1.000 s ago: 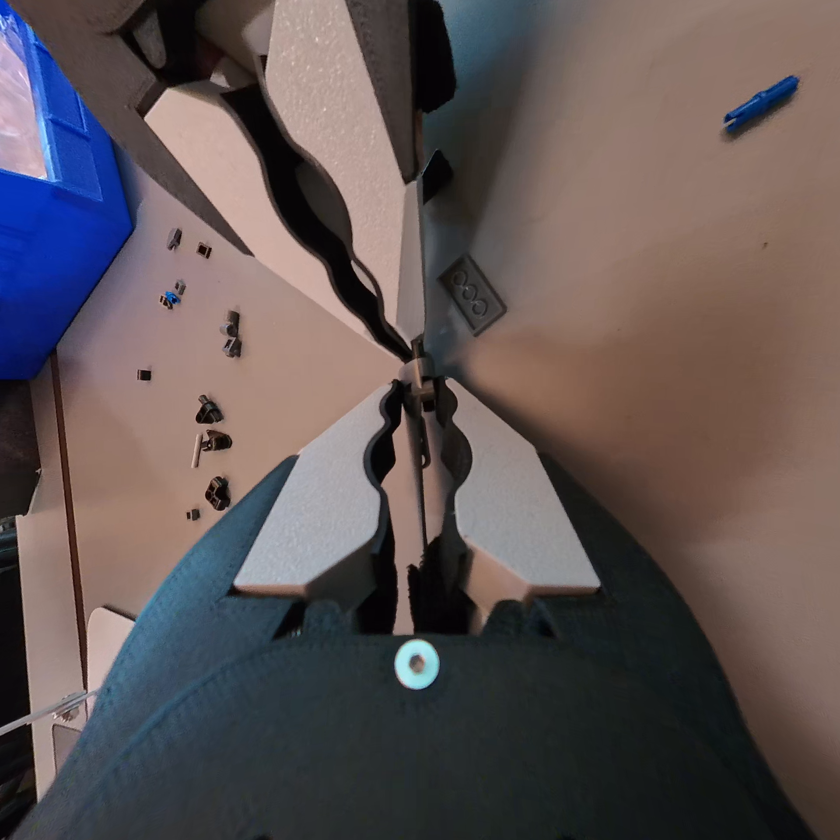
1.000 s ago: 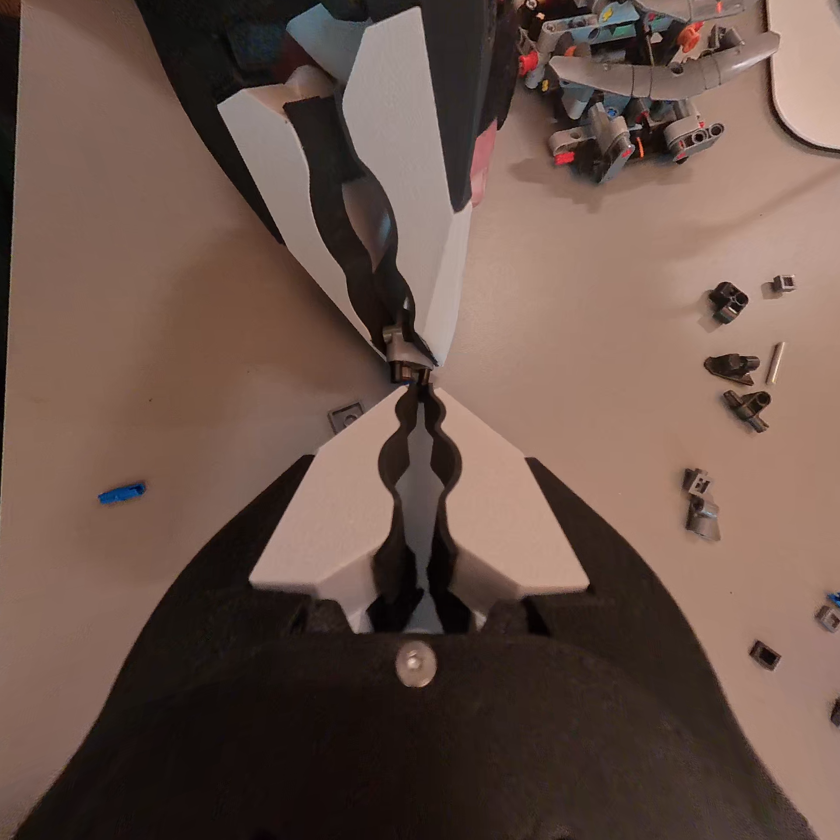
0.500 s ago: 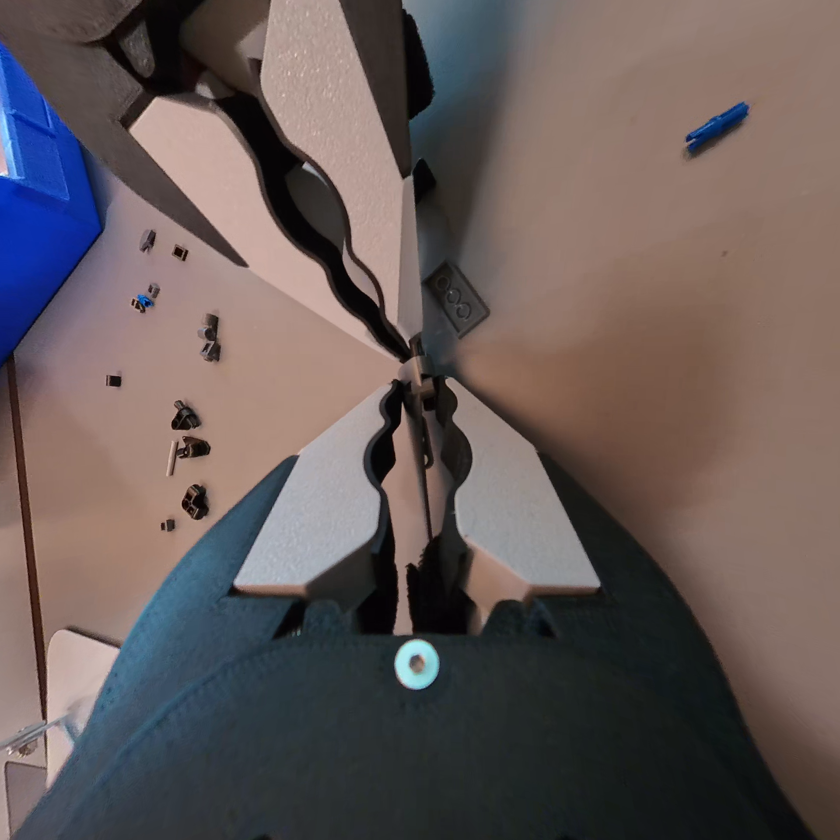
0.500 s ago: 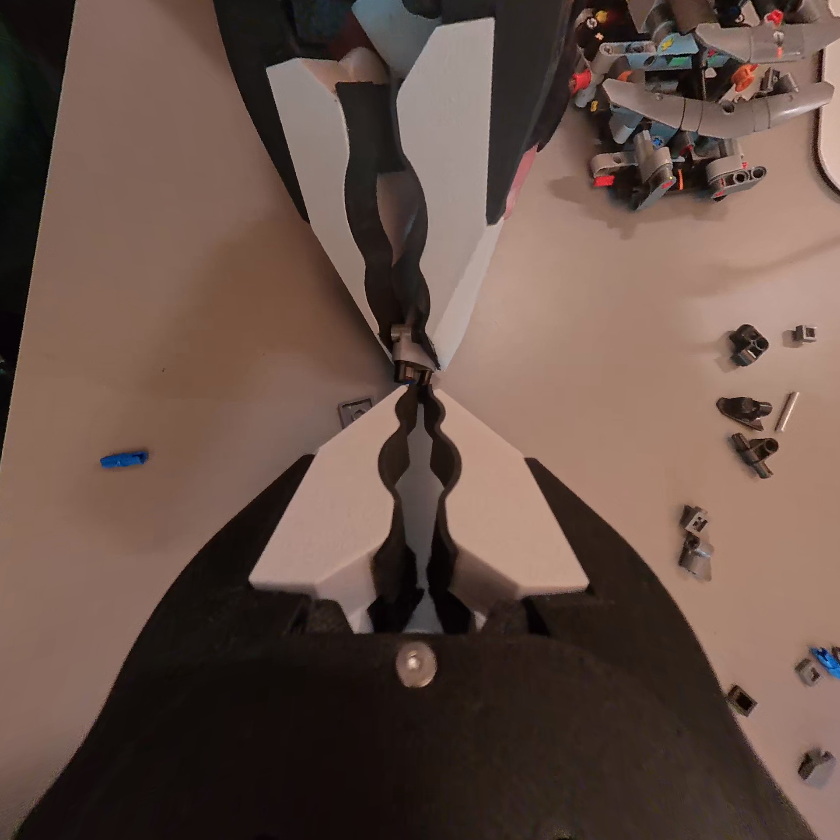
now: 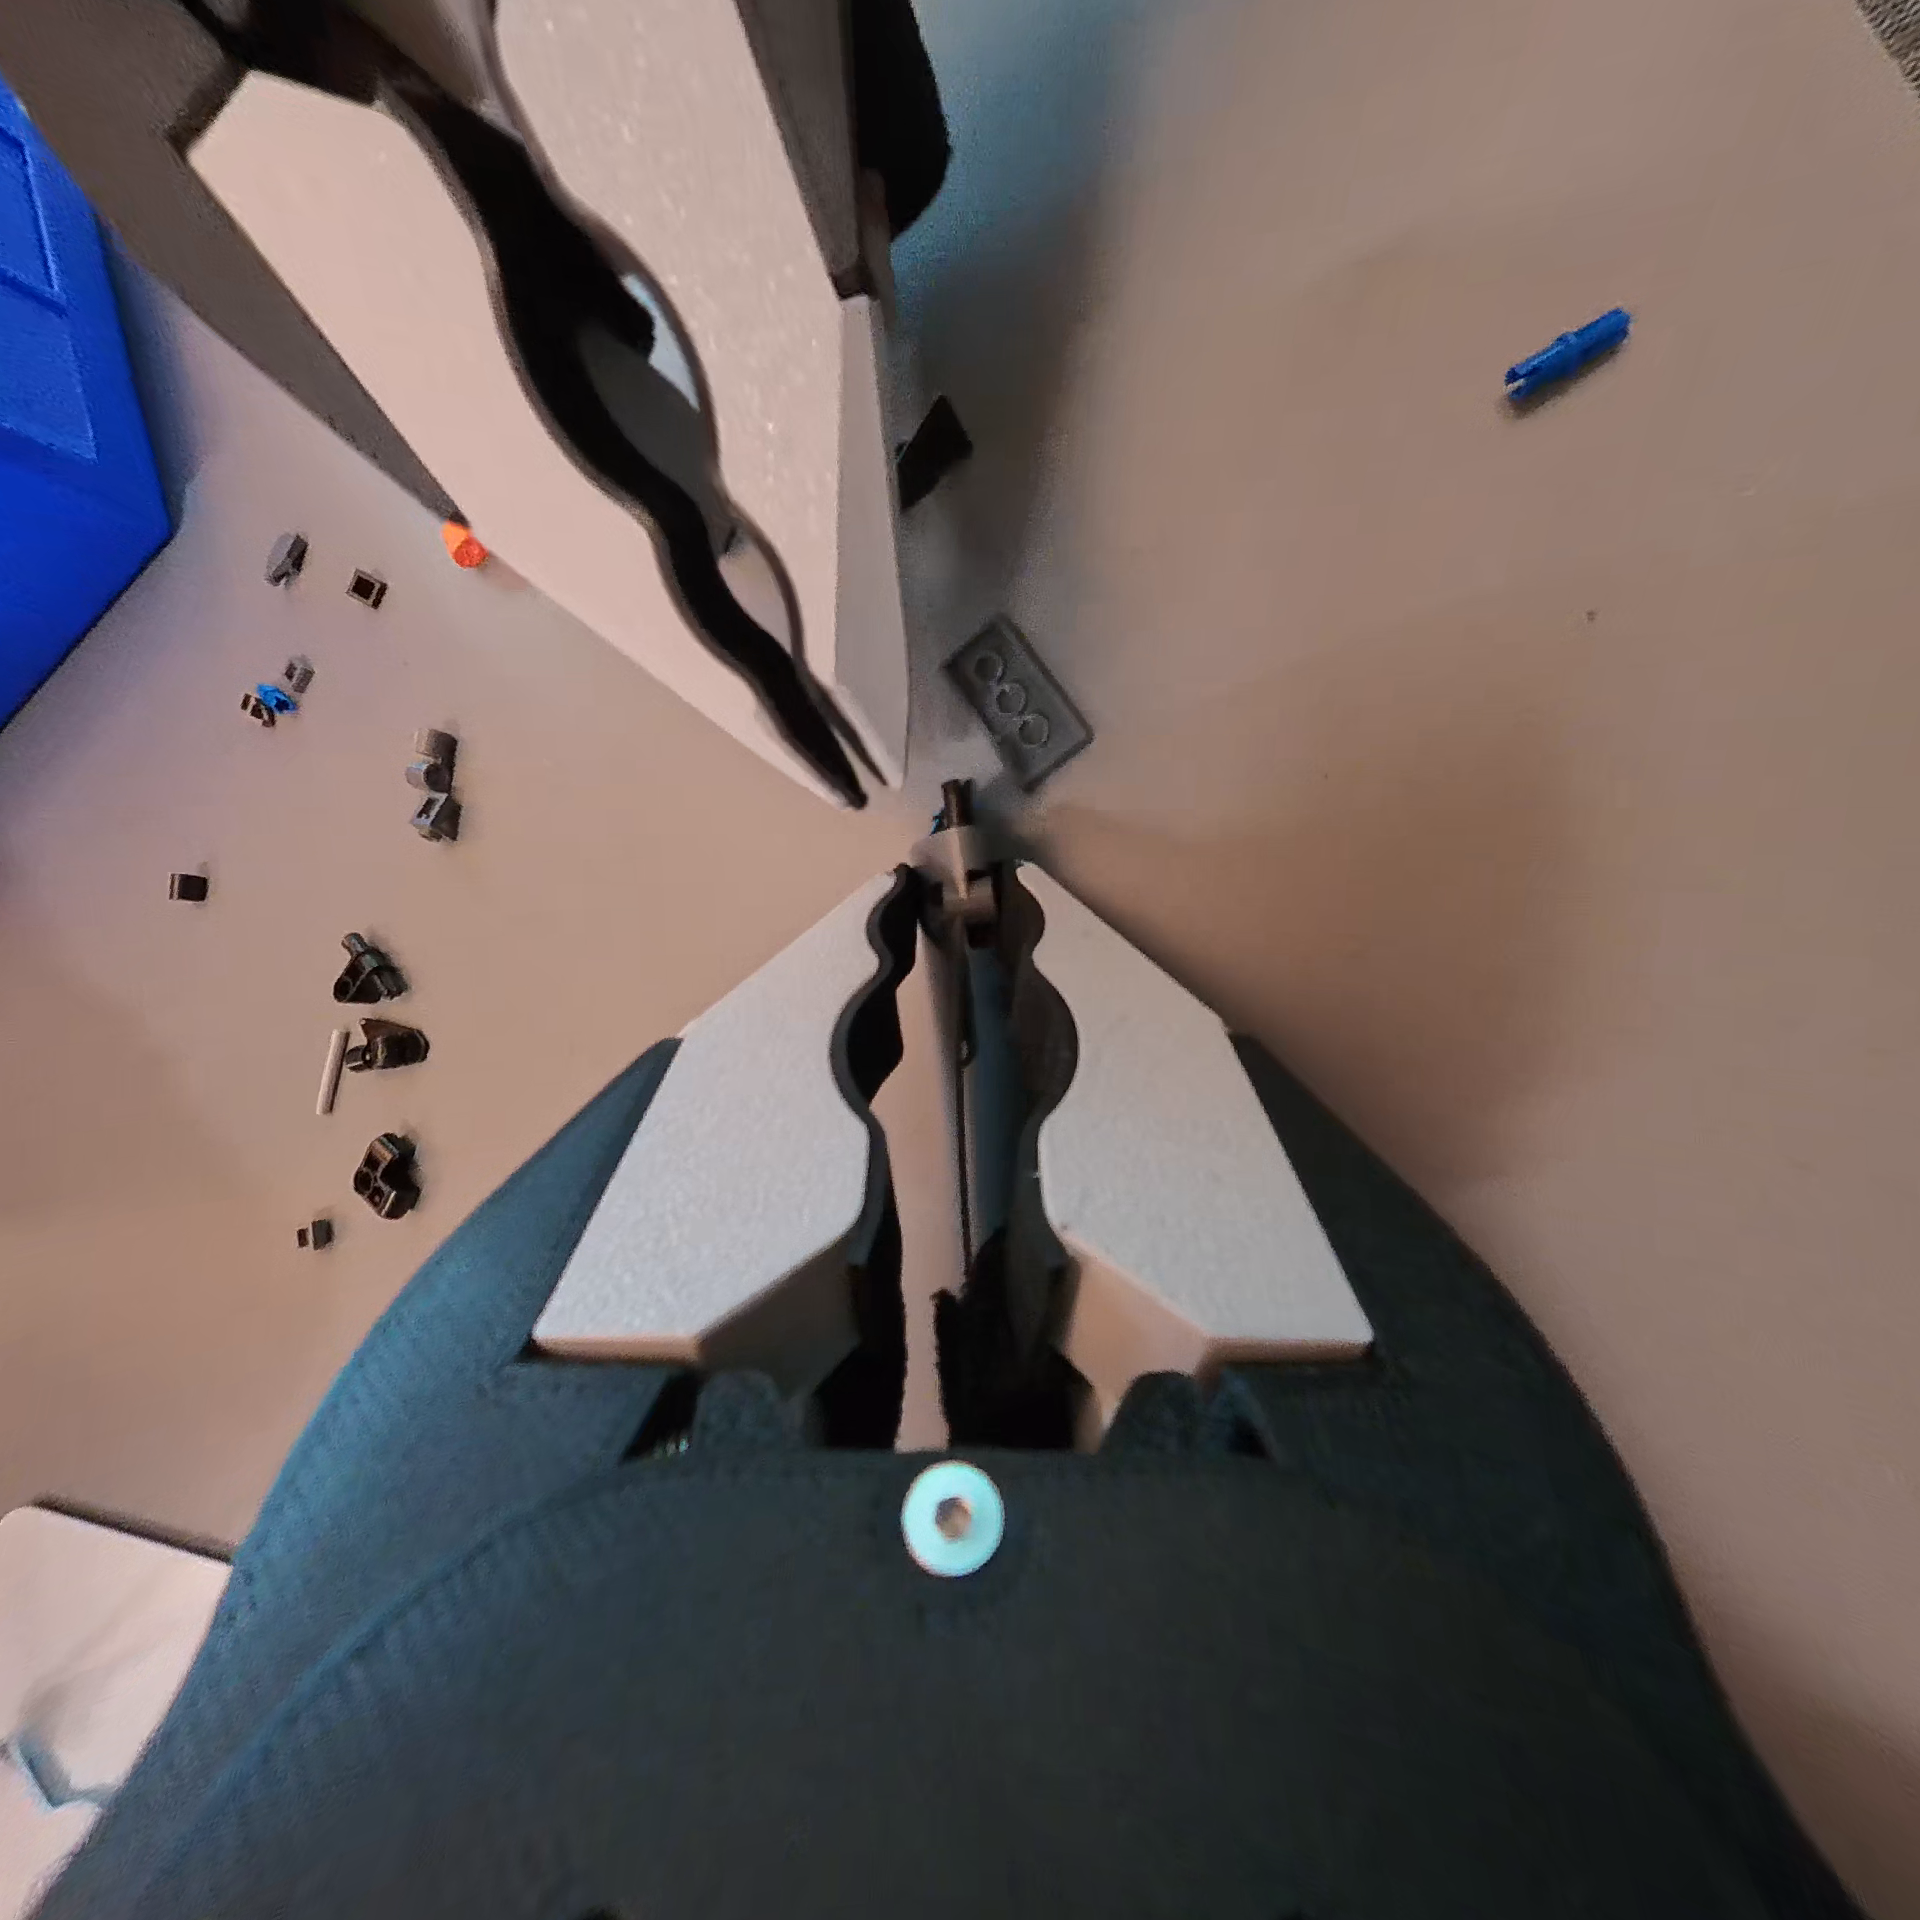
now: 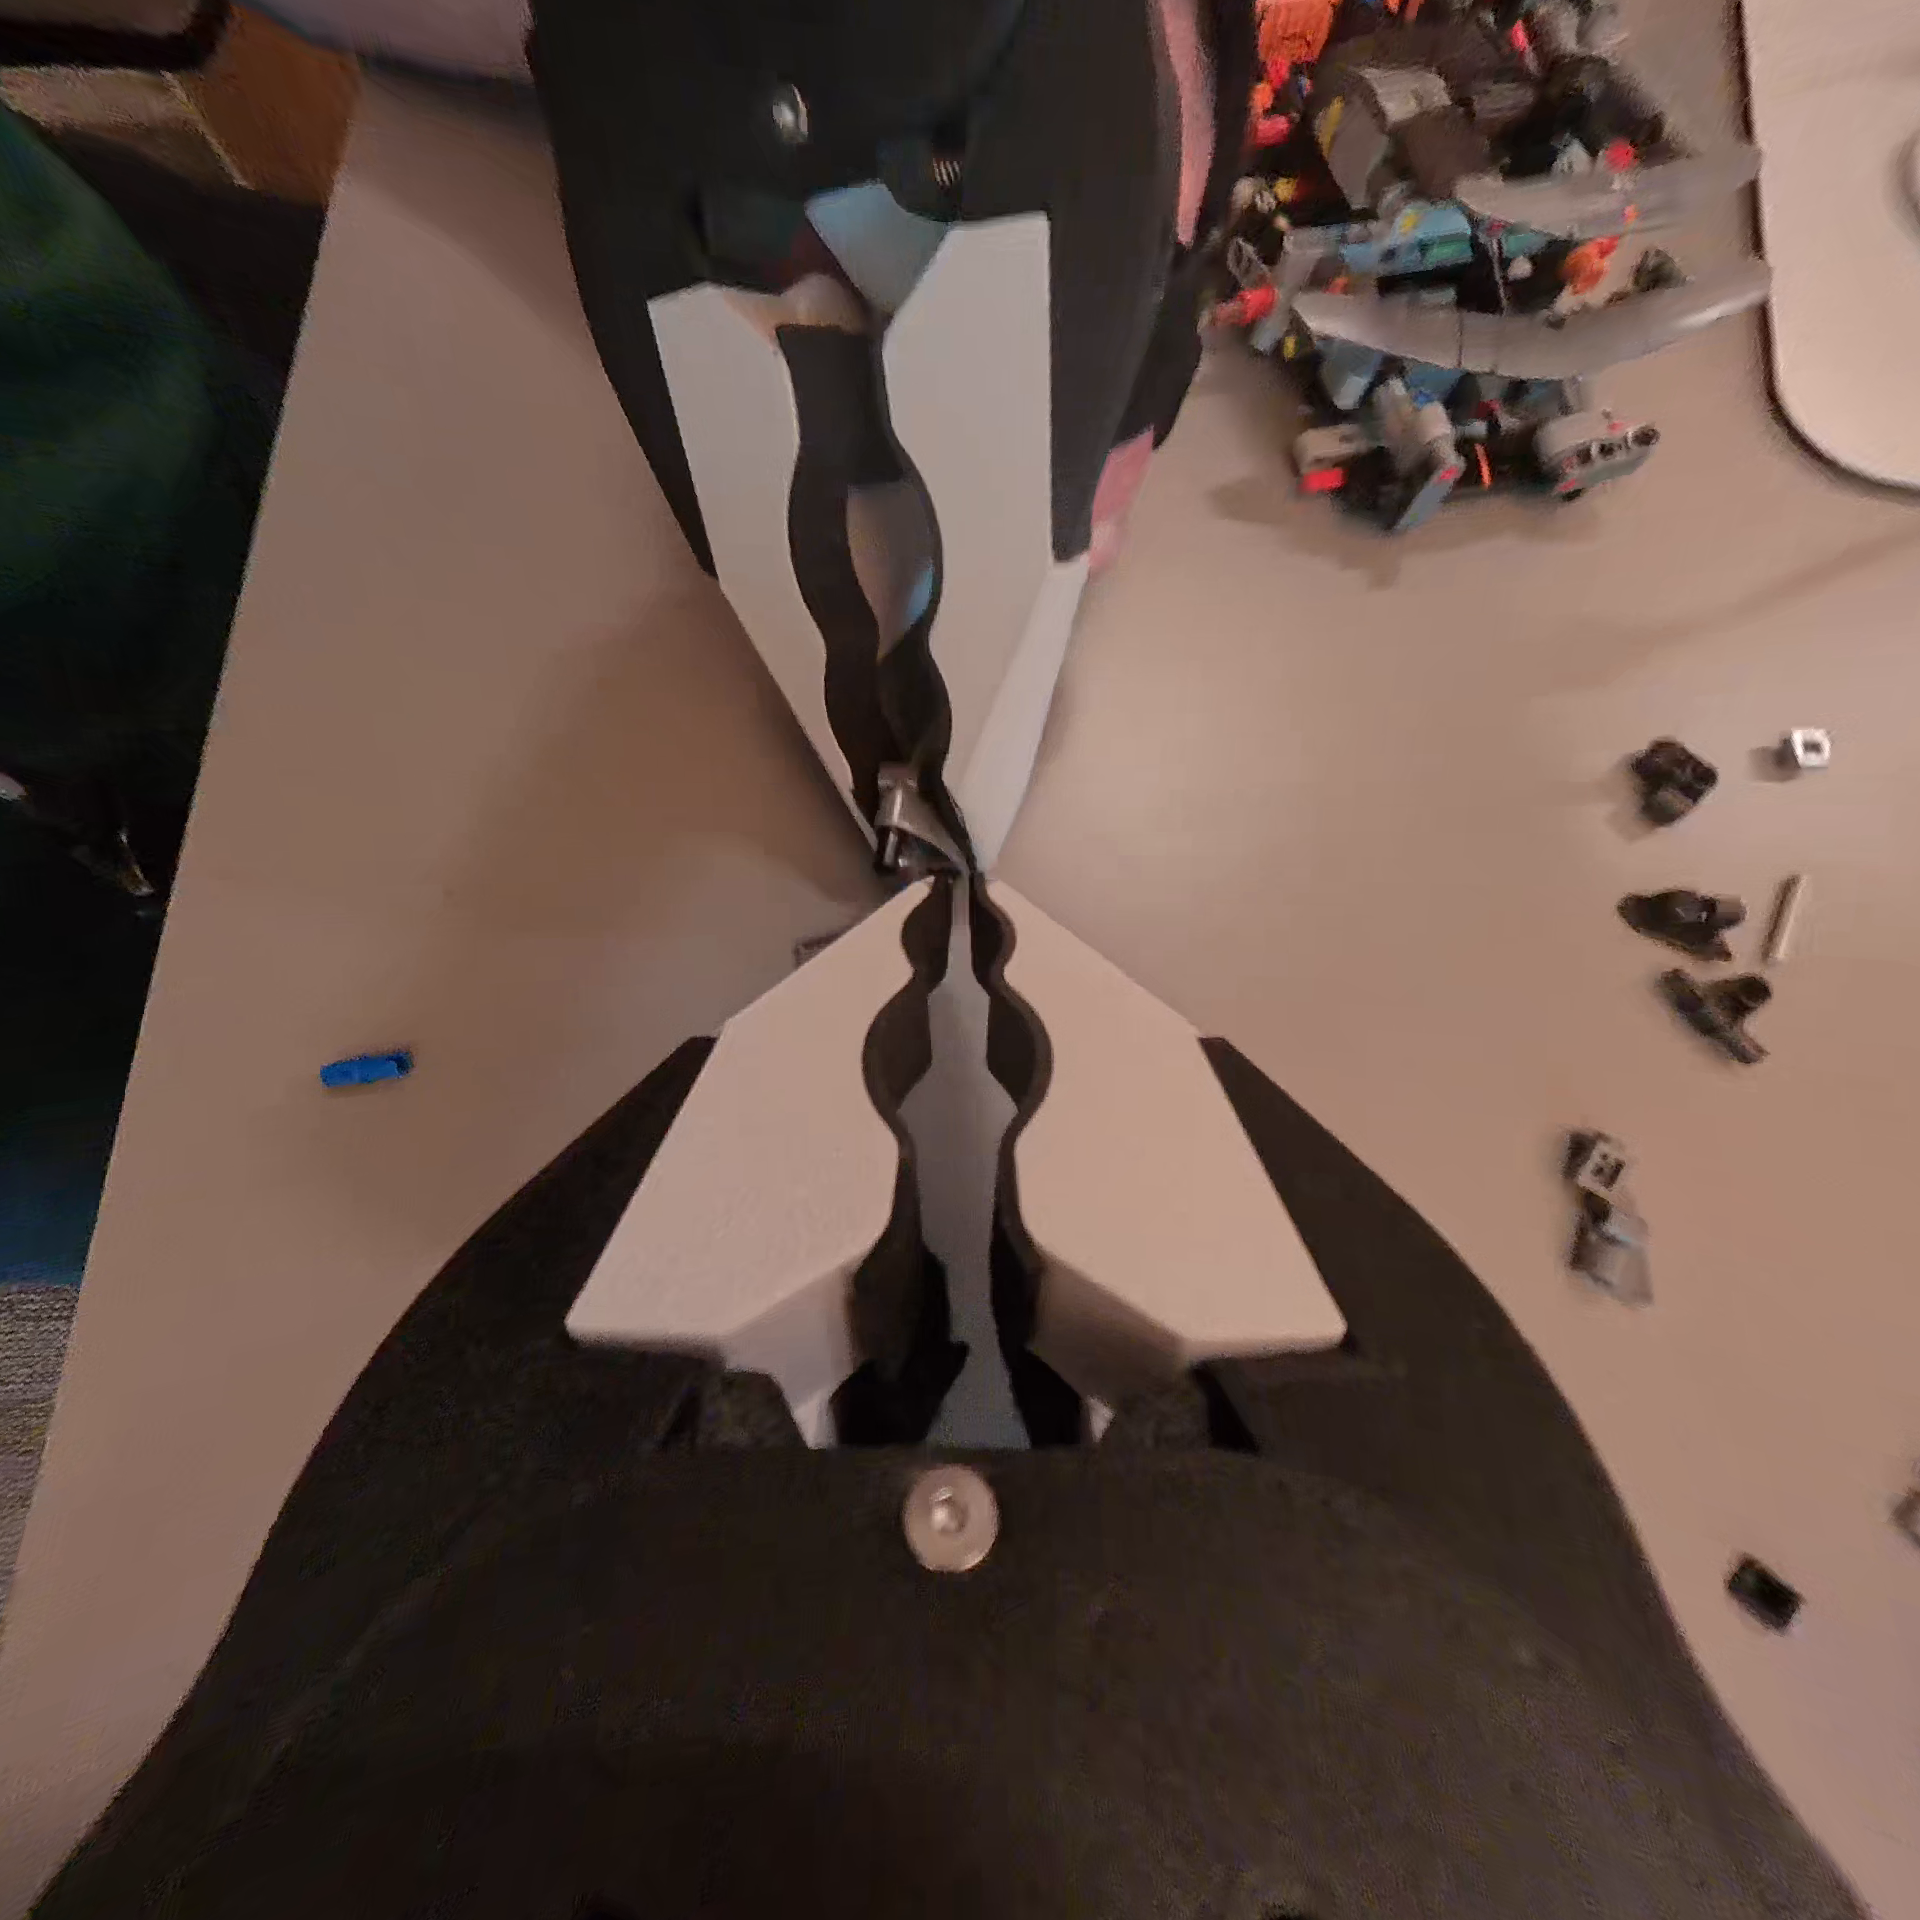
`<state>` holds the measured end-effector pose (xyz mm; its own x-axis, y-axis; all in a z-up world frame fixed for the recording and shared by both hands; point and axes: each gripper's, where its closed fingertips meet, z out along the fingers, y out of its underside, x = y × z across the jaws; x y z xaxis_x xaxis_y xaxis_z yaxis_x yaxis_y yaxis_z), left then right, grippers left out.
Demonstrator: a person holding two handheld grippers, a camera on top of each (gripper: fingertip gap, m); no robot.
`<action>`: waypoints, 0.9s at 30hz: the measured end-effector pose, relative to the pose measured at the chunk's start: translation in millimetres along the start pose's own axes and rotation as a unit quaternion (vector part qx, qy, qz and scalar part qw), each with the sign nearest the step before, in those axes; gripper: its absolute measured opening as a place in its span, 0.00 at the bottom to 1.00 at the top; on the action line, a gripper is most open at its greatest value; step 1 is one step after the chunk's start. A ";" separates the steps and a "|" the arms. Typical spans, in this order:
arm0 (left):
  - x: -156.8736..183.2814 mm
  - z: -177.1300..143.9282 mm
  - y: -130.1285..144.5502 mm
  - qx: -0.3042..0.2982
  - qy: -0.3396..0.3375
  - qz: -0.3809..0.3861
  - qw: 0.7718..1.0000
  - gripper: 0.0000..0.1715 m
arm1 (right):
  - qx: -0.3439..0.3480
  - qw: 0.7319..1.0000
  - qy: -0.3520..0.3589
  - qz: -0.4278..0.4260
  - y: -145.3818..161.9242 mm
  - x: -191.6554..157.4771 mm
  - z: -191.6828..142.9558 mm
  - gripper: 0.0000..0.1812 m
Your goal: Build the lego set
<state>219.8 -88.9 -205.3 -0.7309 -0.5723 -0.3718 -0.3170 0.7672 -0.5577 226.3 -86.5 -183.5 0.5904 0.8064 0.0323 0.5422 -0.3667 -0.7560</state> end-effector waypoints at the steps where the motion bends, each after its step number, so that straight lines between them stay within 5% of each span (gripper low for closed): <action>1: 0.0 0.0 0.0 0.000 0.001 -0.002 1.000 0.08 | -0.009 1.000 0.003 0.008 4.8 1.1 -0.2 0.02; 8: 0.0 0.1 0.1 0.001 0.003 -0.006 1.000 0.08 | -0.048 0.999 0.008 0.005 17.7 -8.3 11.9 0.07; 27: -0.4 1.6 -1.4 0.001 0.008 -0.017 1.000 0.08 | -0.073 0.996 0.057 0.006 18.8 -2.2 12.4 0.01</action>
<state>221.5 -90.2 -205.6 -0.7289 -0.5935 -0.3413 -0.3408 0.7469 -0.5710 227.8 -89.4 -205.9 0.6578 0.7459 0.1043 0.6102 -0.4467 -0.6543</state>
